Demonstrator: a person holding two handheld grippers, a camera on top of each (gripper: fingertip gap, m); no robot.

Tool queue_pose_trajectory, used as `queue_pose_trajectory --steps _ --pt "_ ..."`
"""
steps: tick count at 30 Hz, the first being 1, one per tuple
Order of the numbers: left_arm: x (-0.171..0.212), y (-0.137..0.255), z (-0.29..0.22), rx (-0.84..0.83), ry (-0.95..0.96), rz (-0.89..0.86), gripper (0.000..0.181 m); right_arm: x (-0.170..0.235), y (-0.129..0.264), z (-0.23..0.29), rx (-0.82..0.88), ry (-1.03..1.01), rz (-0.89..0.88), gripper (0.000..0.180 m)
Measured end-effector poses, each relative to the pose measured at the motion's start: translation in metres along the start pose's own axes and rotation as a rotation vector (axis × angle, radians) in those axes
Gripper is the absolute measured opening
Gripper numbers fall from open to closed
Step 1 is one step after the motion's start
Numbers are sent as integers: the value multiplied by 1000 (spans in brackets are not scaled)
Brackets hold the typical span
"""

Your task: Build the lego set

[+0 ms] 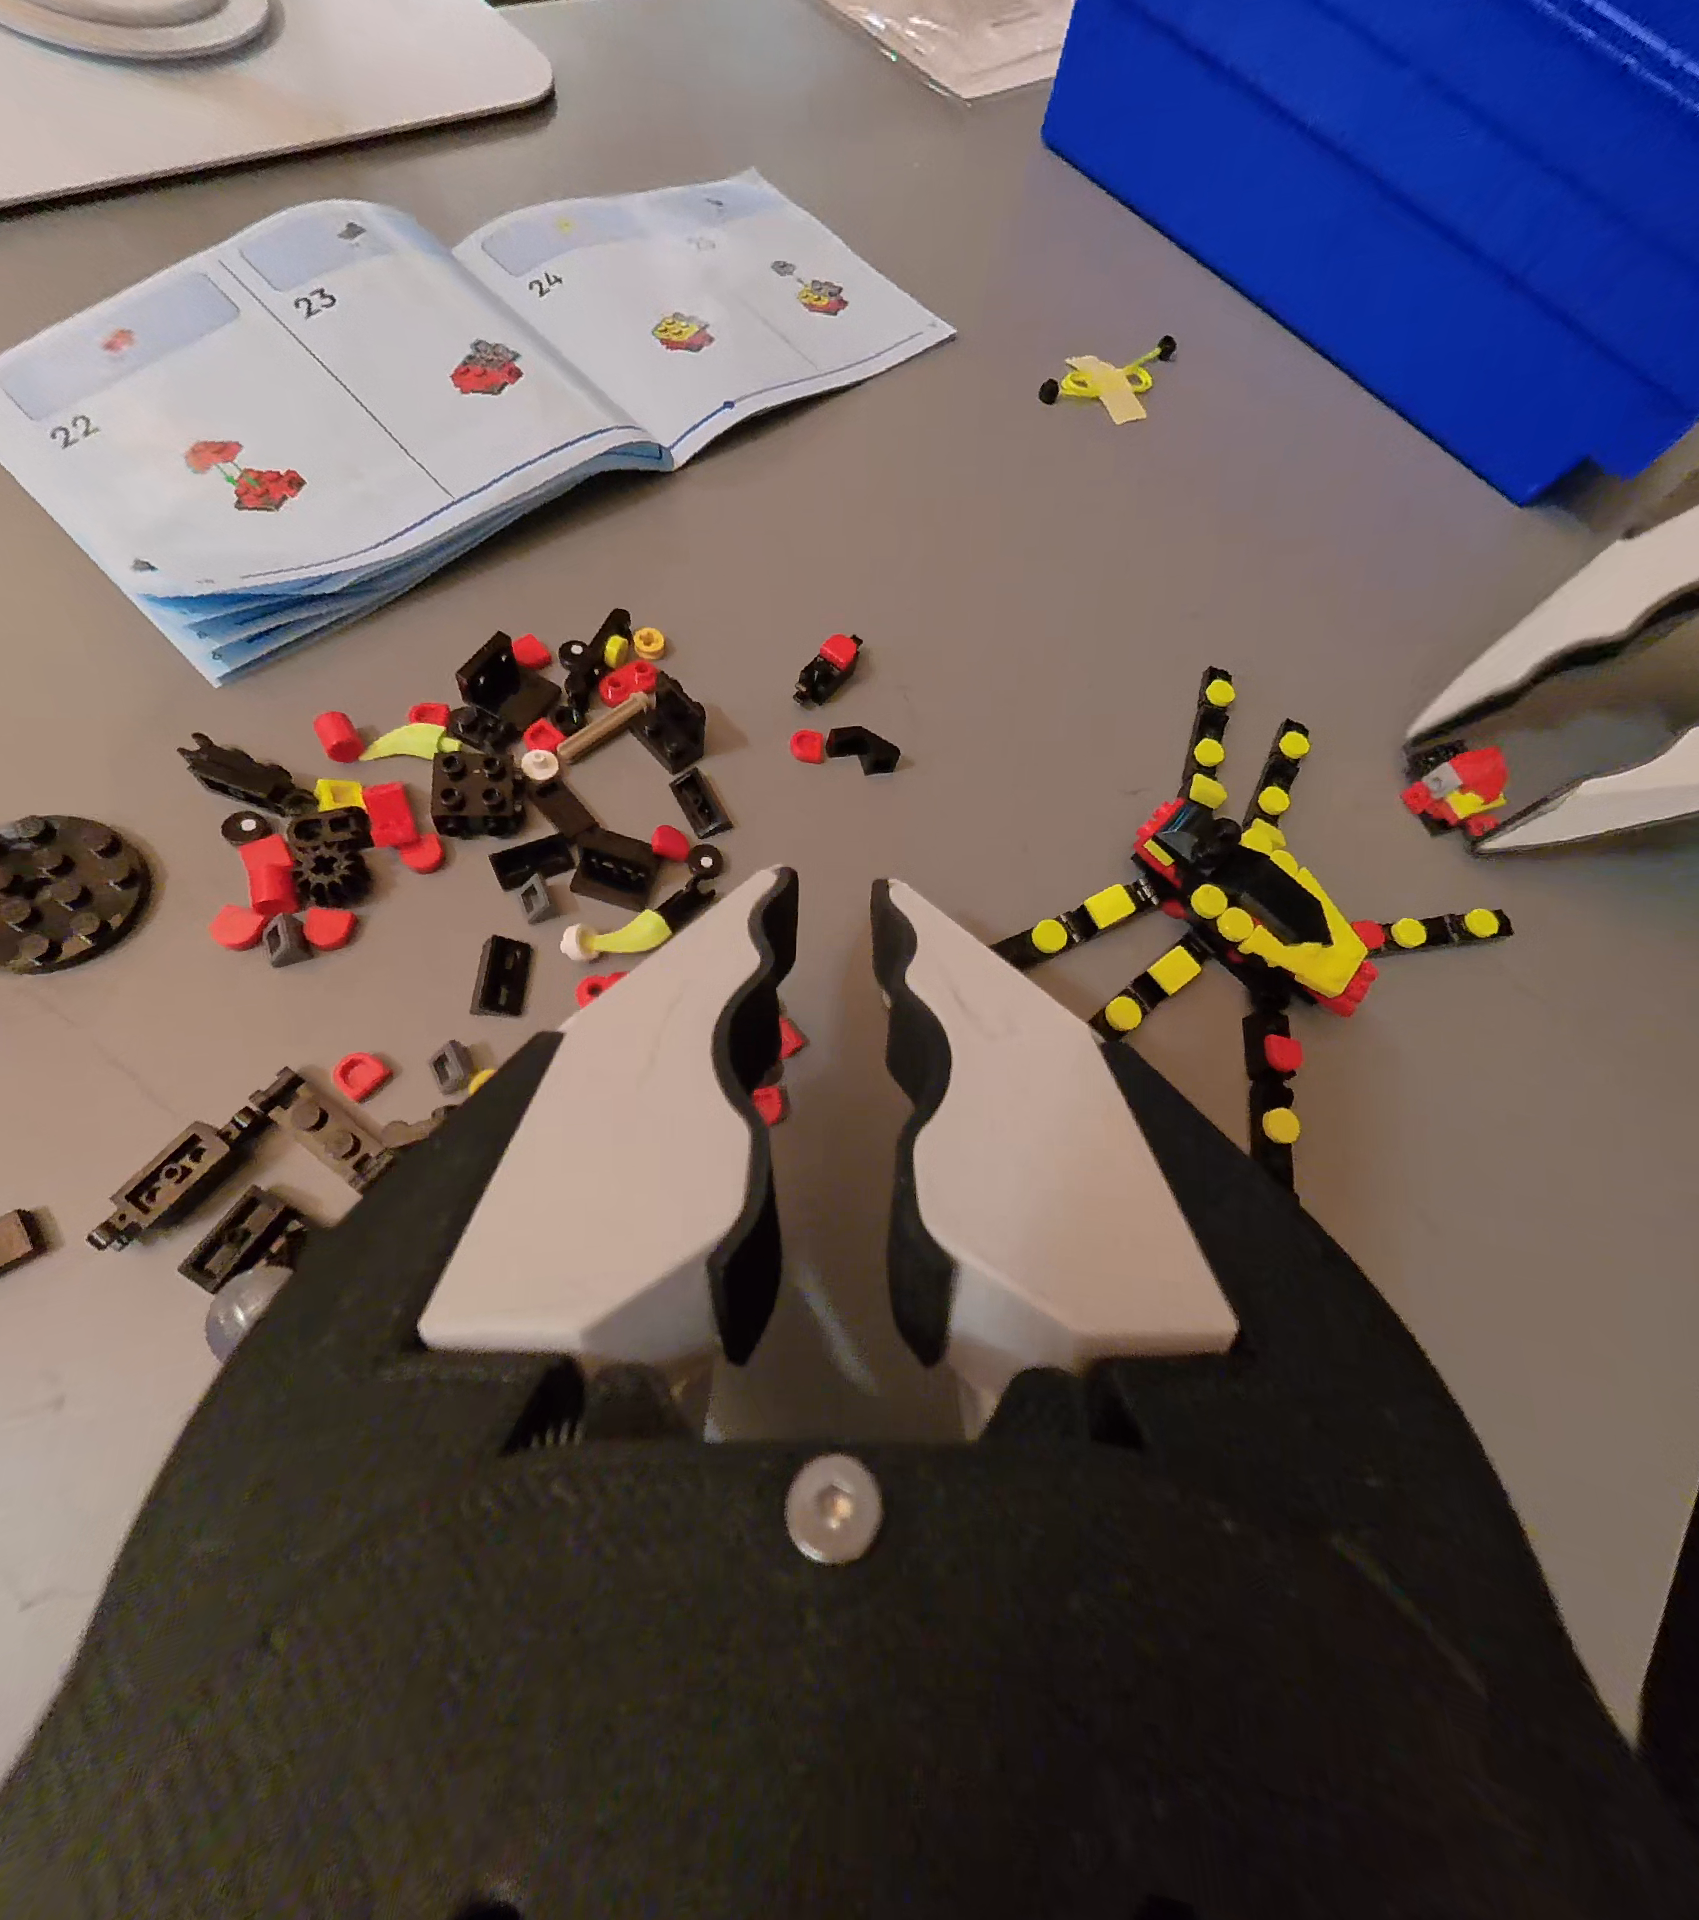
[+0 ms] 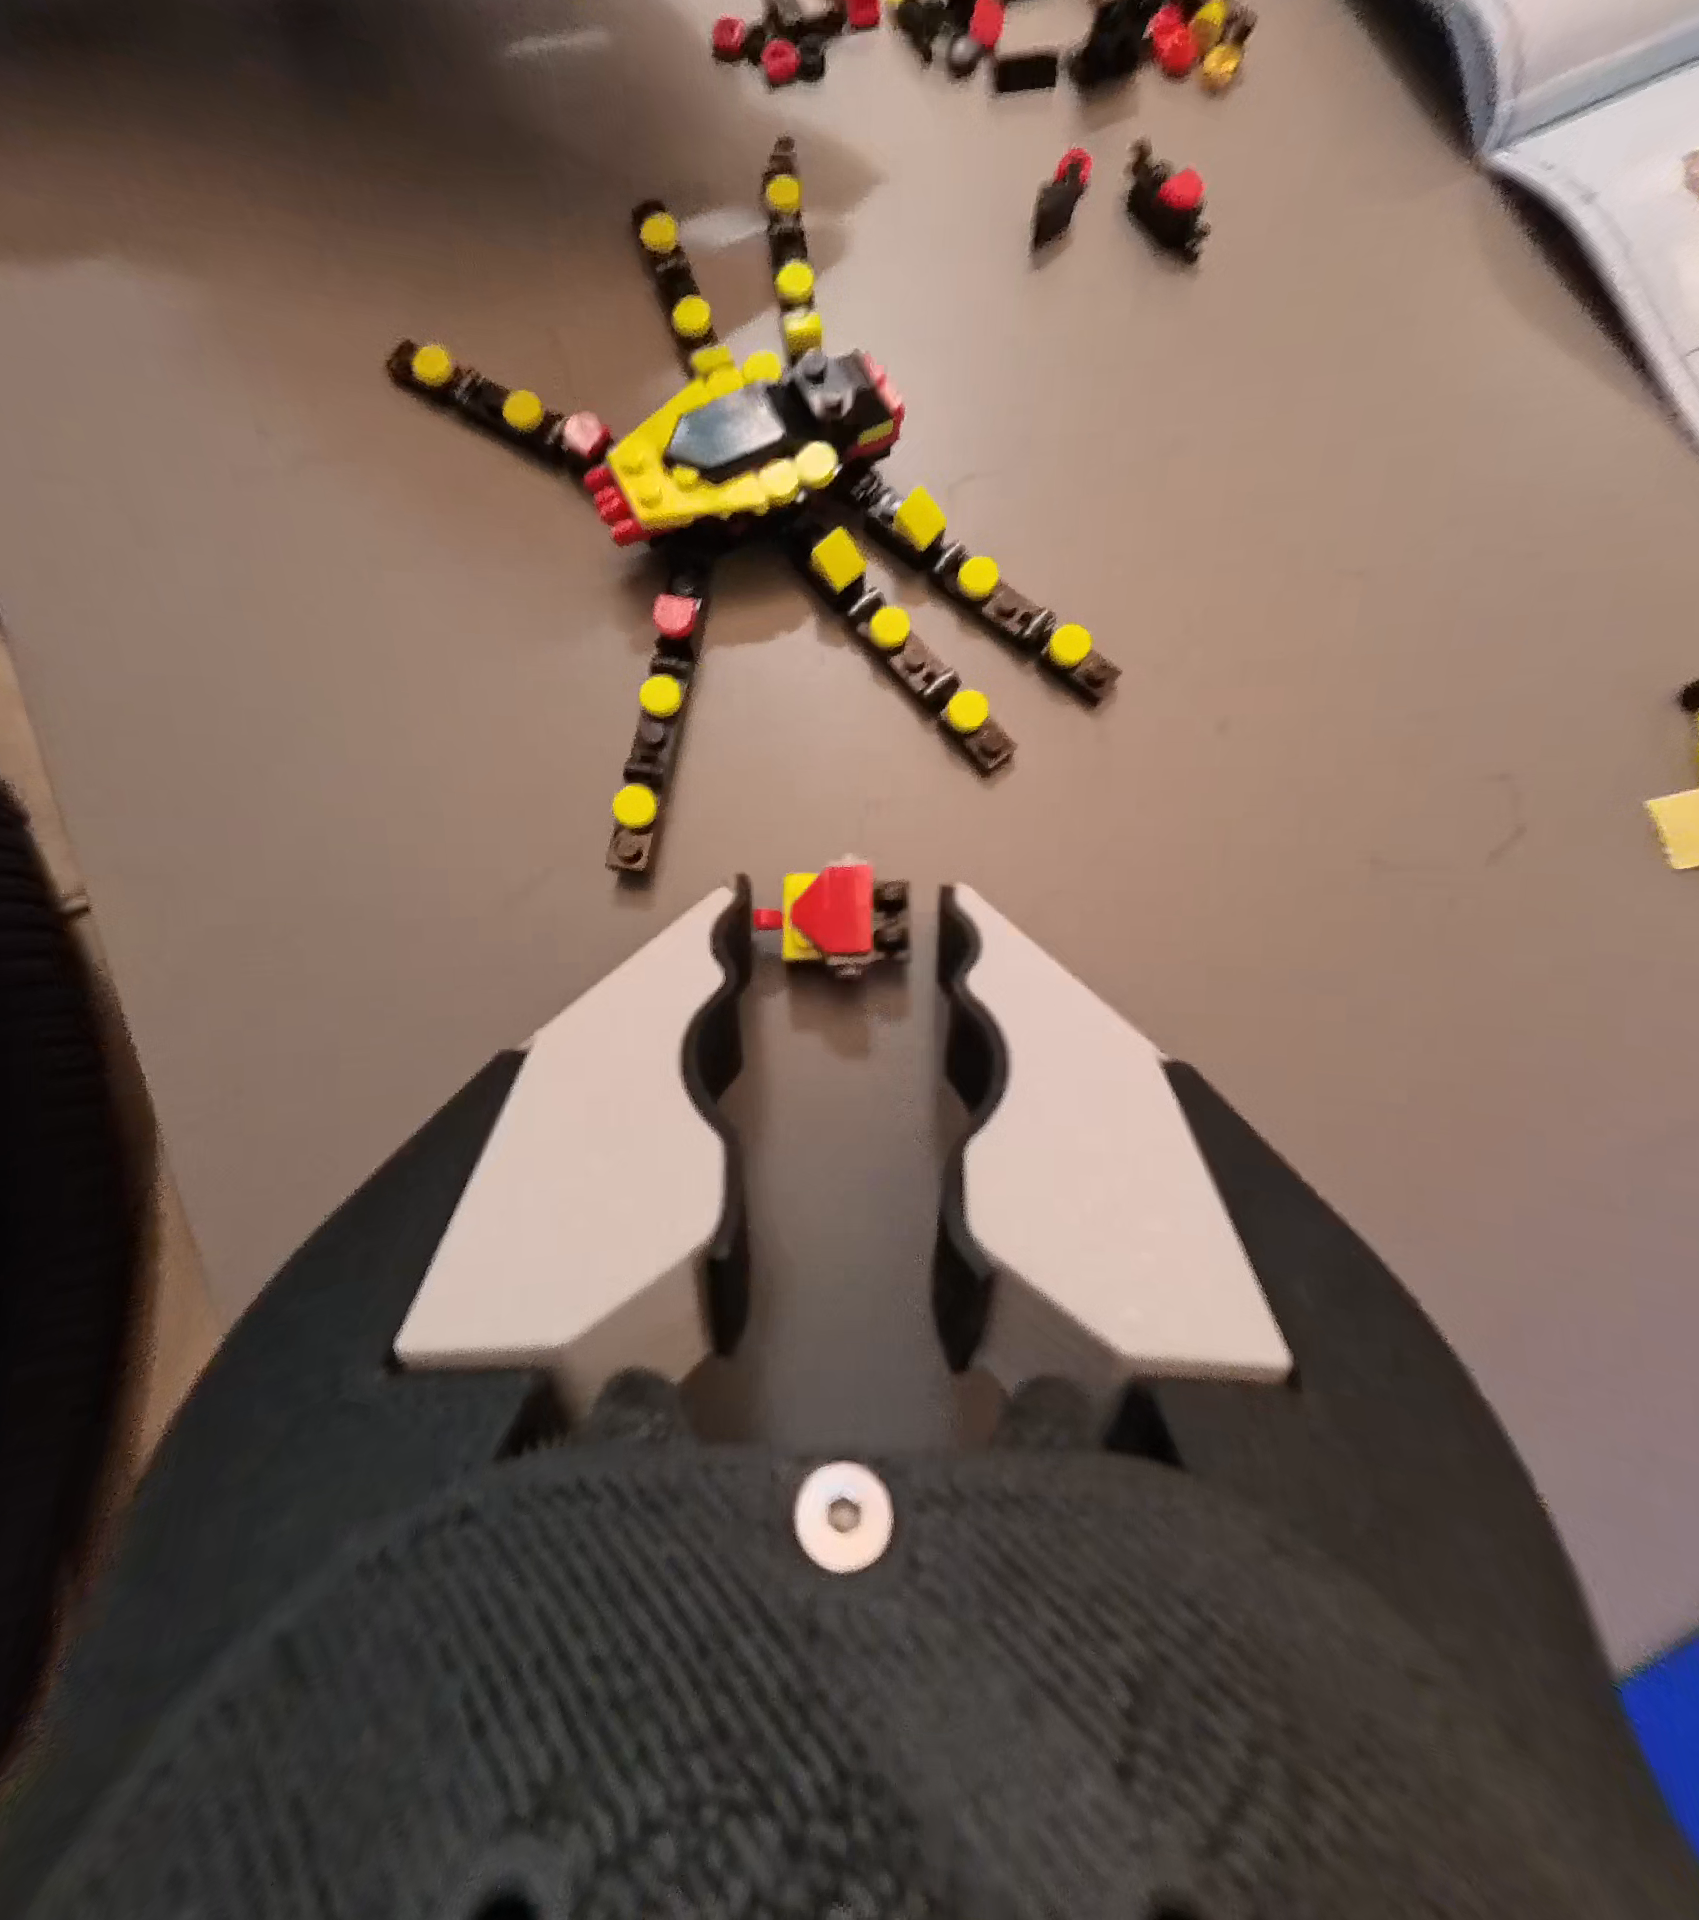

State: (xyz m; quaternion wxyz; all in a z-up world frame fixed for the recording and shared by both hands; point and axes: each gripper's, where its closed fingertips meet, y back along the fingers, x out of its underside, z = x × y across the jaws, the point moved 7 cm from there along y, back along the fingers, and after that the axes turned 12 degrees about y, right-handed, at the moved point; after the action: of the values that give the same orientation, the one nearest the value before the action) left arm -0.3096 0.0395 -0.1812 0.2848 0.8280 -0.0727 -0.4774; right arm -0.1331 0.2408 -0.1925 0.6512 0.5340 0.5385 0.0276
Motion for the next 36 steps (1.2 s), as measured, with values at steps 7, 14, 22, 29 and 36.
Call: queue_pose_trajectory --steps 7,14,22,29,36 --pt "-6 7 -5 15 -5 -79 19 -33 14 -7 -9 -99 -317 72" --pt "-43 -26 -39 83 -161 -81 43 -56 -12 -78 196 -67 -396 63" --pt "-106 -143 -38 -39 -330 113 40 -47 -36 -170 337 -310 -388 34" --pt "-125 -208 -20 -139 -230 242 43 -32 -30 -167 420 -182 -259 39" --pt "-118 -216 -23 -99 -247 278 48 -29 -39 -168 373 -216 -269 40"
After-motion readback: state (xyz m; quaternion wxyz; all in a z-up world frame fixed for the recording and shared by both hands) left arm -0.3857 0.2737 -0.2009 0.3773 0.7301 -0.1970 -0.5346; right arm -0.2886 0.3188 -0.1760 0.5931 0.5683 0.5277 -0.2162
